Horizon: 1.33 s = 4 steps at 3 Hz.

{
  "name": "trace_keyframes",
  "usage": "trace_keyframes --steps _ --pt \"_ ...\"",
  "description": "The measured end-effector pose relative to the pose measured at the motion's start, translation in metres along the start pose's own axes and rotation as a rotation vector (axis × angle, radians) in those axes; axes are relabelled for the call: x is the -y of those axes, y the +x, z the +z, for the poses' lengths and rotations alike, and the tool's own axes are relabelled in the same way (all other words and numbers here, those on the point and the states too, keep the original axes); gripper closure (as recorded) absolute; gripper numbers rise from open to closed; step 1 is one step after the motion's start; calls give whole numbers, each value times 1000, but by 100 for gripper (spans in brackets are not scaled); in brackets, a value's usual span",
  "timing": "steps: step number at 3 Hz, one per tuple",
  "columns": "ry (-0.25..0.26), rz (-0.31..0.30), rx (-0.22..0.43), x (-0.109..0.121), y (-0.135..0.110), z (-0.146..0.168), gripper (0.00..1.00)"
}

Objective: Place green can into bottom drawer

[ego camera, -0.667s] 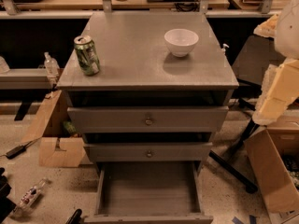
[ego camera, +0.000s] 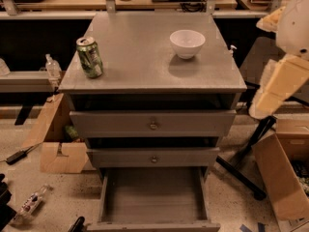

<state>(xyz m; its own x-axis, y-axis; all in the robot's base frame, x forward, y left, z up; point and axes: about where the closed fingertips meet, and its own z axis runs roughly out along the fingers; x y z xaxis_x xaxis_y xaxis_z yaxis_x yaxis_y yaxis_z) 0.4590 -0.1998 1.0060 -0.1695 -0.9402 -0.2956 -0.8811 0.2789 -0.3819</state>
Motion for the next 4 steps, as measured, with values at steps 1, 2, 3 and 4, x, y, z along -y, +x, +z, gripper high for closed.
trace_keyframes --steps 1,2,3,4 --pt "62 33 170 31 -22 22 0" --pt "122 62 377 65 -66 41 0" --pt "159 101 593 89 -113 56 0" --pt "168 154 769 92 -149 66 0"
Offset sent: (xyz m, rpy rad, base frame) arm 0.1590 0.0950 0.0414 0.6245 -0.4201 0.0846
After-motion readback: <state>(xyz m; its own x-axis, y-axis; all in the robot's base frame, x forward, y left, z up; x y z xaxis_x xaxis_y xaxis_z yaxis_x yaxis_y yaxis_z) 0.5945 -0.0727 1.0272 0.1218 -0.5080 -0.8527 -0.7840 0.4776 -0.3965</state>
